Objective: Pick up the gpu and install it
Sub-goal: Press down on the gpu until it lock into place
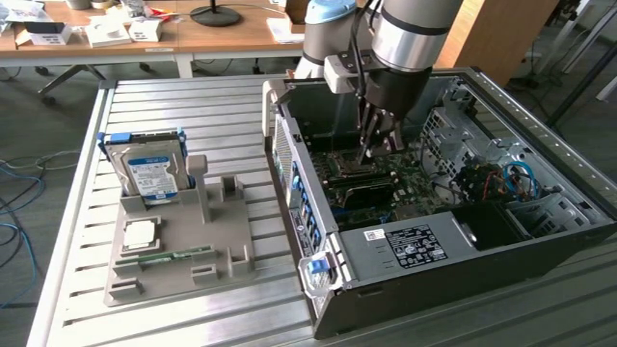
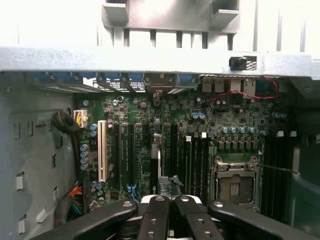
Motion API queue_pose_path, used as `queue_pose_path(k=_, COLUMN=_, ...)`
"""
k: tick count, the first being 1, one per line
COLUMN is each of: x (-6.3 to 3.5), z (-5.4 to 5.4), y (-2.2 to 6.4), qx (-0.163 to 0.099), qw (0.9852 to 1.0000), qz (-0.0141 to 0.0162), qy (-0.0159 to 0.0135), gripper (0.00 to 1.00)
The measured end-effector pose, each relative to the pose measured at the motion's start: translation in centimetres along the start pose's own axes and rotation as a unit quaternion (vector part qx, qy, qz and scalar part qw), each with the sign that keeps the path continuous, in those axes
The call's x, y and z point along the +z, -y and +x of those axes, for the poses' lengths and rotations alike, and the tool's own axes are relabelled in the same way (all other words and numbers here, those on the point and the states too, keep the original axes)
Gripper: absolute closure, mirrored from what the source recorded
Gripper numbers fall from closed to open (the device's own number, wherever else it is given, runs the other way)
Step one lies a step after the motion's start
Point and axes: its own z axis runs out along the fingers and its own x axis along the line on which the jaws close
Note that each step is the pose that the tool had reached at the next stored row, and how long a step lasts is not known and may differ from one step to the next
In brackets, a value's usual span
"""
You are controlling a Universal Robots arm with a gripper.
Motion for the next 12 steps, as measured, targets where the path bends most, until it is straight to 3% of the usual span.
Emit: queue_pose_path(k=12, x=-0.74, z=-0.04, y=0.01, qx=0.000, qw=1.0000, qz=0.0000, qy=0.0000, gripper=0.89)
